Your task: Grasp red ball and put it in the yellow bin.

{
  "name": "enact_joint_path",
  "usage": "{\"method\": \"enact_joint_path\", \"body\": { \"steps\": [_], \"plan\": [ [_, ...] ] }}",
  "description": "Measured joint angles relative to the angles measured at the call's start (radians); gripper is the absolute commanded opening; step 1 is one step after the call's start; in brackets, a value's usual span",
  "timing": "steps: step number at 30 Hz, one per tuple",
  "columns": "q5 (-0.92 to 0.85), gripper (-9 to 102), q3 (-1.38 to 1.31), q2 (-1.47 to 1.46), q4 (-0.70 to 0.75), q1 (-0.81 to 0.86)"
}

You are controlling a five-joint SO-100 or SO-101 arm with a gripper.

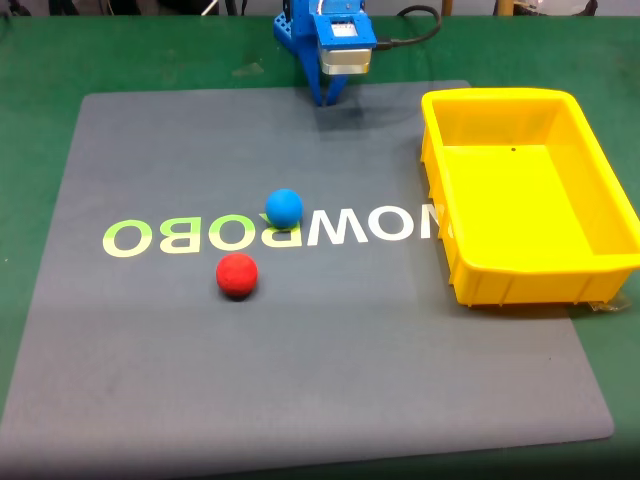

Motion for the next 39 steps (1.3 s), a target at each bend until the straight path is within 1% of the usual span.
{"method": "enact_joint_path", "body": {
  "steps": [18, 19, 21, 23, 25, 28, 30, 33, 39],
  "plan": [
    [-0.012, 1, 0.000, 0.000, -0.002, 0.000],
    [-0.012, 6, 0.000, 0.000, -0.002, 0.000],
    [-0.018, 21, 0.000, 0.000, -0.009, 0.002],
    [-0.012, 29, -0.006, 0.000, -0.037, 0.011],
    [-0.011, 32, -0.051, 0.000, -0.049, 0.043],
    [-0.028, 32, -0.143, 0.000, -0.058, 0.080],
    [-0.051, 33, -0.213, -0.018, -0.094, 0.109],
    [-0.054, 33, -0.373, -0.207, -0.183, 0.144],
    [-0.028, 33, -0.815, -0.821, -0.393, 0.225]
  ]
}}
